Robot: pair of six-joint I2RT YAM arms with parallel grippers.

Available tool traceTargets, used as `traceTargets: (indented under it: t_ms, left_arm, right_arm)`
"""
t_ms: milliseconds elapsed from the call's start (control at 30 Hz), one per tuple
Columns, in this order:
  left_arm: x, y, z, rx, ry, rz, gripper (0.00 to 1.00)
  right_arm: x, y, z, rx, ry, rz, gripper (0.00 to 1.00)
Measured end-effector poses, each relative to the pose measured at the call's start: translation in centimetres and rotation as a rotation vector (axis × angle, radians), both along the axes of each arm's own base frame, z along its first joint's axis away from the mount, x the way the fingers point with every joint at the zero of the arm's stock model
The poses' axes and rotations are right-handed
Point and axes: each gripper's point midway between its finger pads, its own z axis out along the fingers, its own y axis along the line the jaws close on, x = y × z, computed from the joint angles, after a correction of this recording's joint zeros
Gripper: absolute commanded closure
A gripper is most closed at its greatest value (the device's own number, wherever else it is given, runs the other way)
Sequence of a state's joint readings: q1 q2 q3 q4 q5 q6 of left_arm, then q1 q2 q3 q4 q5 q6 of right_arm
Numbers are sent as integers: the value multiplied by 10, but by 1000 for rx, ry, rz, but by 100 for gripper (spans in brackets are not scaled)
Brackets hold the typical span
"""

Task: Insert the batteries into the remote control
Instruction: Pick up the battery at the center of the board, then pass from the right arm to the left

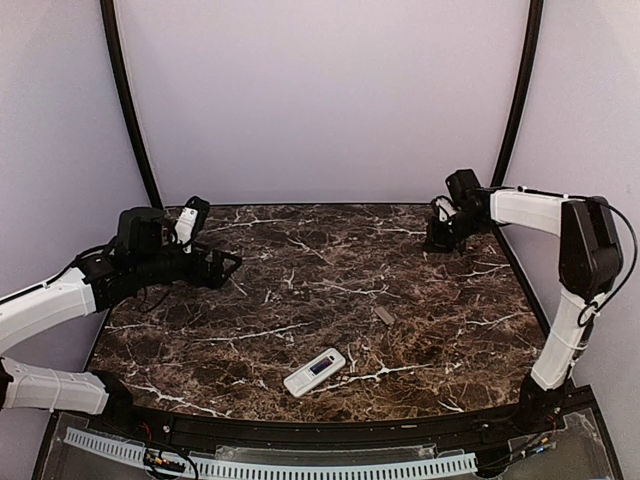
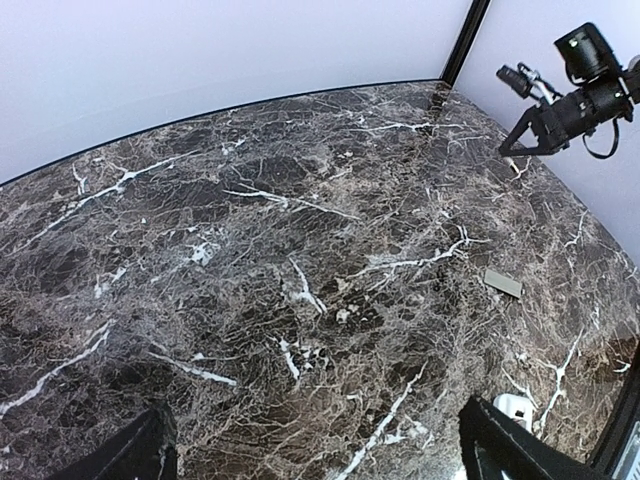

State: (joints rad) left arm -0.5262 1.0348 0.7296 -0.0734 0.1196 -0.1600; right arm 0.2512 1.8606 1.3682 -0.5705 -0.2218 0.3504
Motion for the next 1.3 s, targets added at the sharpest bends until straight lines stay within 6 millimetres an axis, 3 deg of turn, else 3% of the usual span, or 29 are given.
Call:
traceTargets:
  t_ms: [67,167,233,367,500,633,733,833,967,1100,1300]
  left_arm:
    - [-1,1,1,-5,-13,3,5]
    - [-3,3,3,-20,-42,6,7]
    - [-7,5,7,-40,-73,4,10]
    - [-19,5,28,-105,-177,-23,13]
    - [-32,-14,62,-153,-328,-110,14]
    - [-45,-51,86,-136,-430,-241,14]
    - [-46,-75,106,-159,-485,-306,20]
    - [-41,-85,121,-193,-526,-319,33]
    - [-36,-97,138,-230,-572,-348,39]
    - [-38,-107,151,-253,-614,-390,43]
    - [-47,-114,162,-271,-661,-445,42]
  right_arm:
    - [3,26,45,70,-130,59,100]
    - [-11,87,121,162,-371,232,100]
    - [-33,129,165,213,-519,370,100]
    - [-98,208,246,334,-822,661,100]
    - [-140,243,292,426,-1016,796,100]
    - [-162,264,319,498,-1126,838,100]
    - [-180,281,331,548,-1186,860,100]
    - [-200,298,337,586,-1225,882,100]
    - [-218,308,349,624,-1279,886,100]
    - [-217,307,356,626,-1317,864,100]
    - [-211,310,350,607,-1314,850,100]
